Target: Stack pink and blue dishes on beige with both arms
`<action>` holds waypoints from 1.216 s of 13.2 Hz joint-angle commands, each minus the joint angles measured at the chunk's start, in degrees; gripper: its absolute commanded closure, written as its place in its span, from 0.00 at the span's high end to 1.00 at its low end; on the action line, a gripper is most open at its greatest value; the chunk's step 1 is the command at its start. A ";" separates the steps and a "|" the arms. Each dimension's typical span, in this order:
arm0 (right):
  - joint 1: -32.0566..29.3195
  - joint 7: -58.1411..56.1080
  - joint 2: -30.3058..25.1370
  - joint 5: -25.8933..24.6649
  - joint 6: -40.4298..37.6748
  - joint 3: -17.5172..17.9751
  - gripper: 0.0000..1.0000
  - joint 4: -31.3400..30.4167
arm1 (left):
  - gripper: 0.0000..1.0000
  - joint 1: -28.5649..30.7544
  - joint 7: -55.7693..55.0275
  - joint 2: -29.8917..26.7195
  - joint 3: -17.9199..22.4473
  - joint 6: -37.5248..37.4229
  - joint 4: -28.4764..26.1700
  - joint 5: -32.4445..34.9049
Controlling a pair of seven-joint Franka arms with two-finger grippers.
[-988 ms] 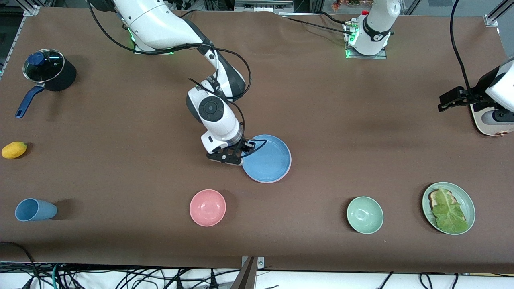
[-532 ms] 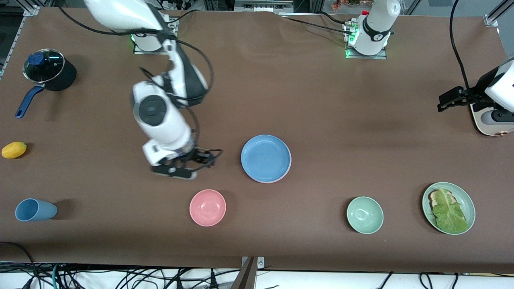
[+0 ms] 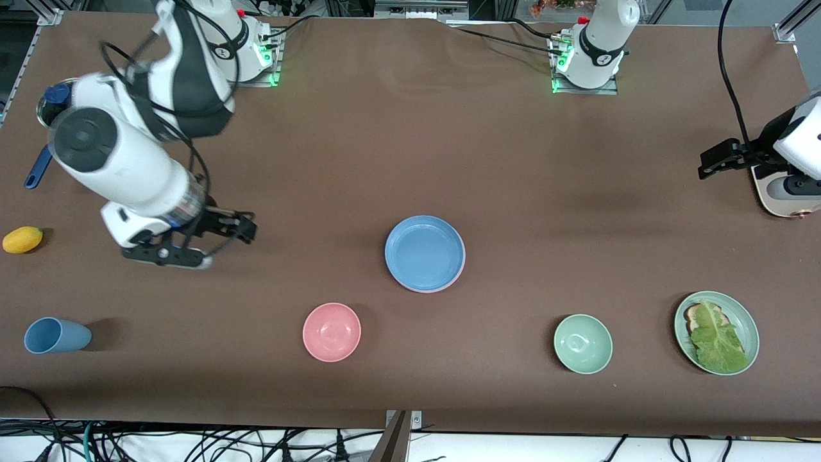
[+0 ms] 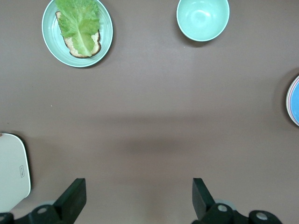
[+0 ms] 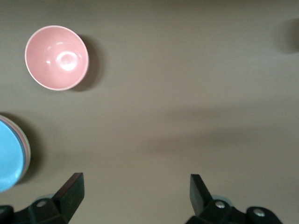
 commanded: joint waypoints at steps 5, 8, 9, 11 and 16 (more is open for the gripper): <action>-10.88 -10.29 -10.66 0.04 -11.46 2.61 1.00 -2.89 | 1.00 -0.24 1.15 0.68 0.35 -1.02 1.67 -1.64; -20.62 -14.13 -15.07 -0.66 -12.36 10.59 1.00 -4.92 | 1.00 -0.24 1.15 0.68 0.35 -1.02 1.67 -1.64; -20.91 -14.42 -15.86 -0.66 -13.31 10.87 1.00 -5.09 | 1.00 -0.24 1.15 0.68 0.35 -1.02 1.67 -1.64; -20.83 -14.68 -15.96 -1.36 -15.61 10.70 1.00 -4.57 | 1.00 -0.24 1.06 0.68 0.35 -1.02 1.67 -1.64; -20.74 -14.68 -15.51 -3.03 -15.43 10.79 1.00 -3.60 | 1.00 -0.32 1.06 0.68 0.35 -1.02 1.67 -1.64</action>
